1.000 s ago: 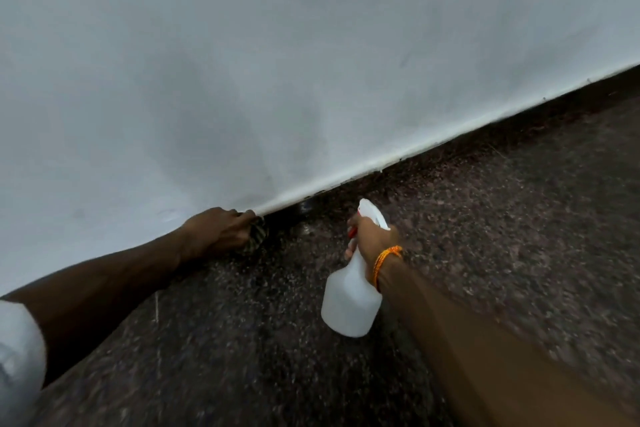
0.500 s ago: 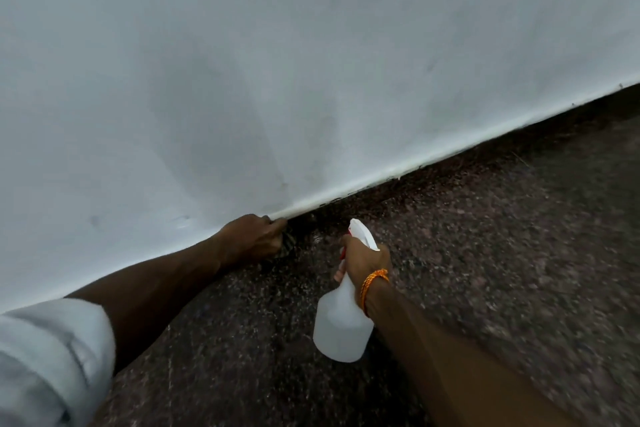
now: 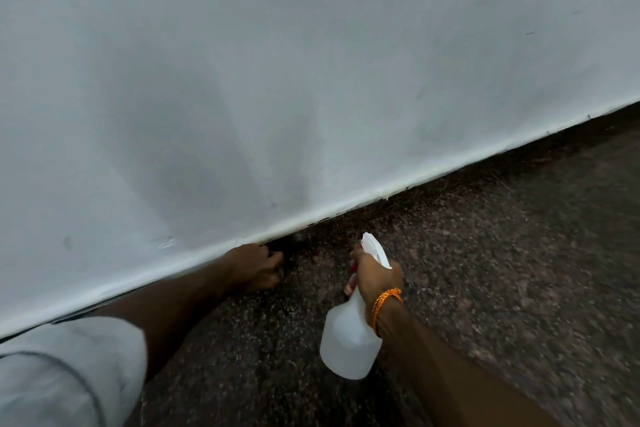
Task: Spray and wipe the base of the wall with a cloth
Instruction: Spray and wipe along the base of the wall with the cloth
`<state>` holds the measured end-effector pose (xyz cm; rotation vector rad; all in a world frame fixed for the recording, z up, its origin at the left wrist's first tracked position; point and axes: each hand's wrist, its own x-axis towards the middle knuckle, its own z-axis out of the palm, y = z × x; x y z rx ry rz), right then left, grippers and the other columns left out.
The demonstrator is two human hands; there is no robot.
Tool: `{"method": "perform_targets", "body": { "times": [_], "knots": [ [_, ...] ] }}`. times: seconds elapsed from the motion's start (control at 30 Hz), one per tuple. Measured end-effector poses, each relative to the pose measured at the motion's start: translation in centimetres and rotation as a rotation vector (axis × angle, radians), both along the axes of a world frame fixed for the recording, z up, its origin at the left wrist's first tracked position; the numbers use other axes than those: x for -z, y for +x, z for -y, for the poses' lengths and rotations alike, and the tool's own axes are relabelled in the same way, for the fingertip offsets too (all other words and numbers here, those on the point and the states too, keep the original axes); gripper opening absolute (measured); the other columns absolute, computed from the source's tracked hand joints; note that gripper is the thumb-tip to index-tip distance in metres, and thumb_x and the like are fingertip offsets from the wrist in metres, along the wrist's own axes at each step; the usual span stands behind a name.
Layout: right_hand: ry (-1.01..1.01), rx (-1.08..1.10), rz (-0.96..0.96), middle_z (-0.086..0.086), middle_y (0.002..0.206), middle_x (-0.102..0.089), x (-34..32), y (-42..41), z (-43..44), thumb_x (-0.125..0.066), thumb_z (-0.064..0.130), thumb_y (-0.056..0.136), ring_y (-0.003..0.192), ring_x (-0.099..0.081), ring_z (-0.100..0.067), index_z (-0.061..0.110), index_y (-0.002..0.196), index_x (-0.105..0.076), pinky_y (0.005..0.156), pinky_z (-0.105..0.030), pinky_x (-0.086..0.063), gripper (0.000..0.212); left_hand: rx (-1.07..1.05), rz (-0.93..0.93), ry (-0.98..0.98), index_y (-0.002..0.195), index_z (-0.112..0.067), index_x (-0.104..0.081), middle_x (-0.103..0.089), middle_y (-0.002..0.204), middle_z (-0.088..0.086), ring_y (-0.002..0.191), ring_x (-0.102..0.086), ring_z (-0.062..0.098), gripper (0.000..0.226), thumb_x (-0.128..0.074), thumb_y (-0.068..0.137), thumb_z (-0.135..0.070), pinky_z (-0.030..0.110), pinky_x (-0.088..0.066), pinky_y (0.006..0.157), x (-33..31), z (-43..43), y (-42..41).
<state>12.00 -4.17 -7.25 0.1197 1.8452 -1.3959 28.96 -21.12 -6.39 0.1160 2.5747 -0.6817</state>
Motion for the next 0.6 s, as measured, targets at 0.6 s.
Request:
{"method": "perform_targets", "body": {
  "times": [0.6],
  "knots": [
    [-0.074, -0.098, 0.047, -0.013, 0.044, -0.056, -2.2, 1.1, 1.3, -0.068, 0.015, 0.085, 0.037, -0.051, -0.024, 0.000, 0.097, -0.073, 0.049, -0.033, -0.050, 0.020, -0.166, 0.032, 0.060, 0.096, -0.005, -0.067, -0.068, 0.095, 0.013, 0.072, -0.065, 0.024, 0.062, -0.018, 0.080, -0.040, 0.026, -0.045, 0.058, -0.3, -0.7, 1.9]
  ]
}}
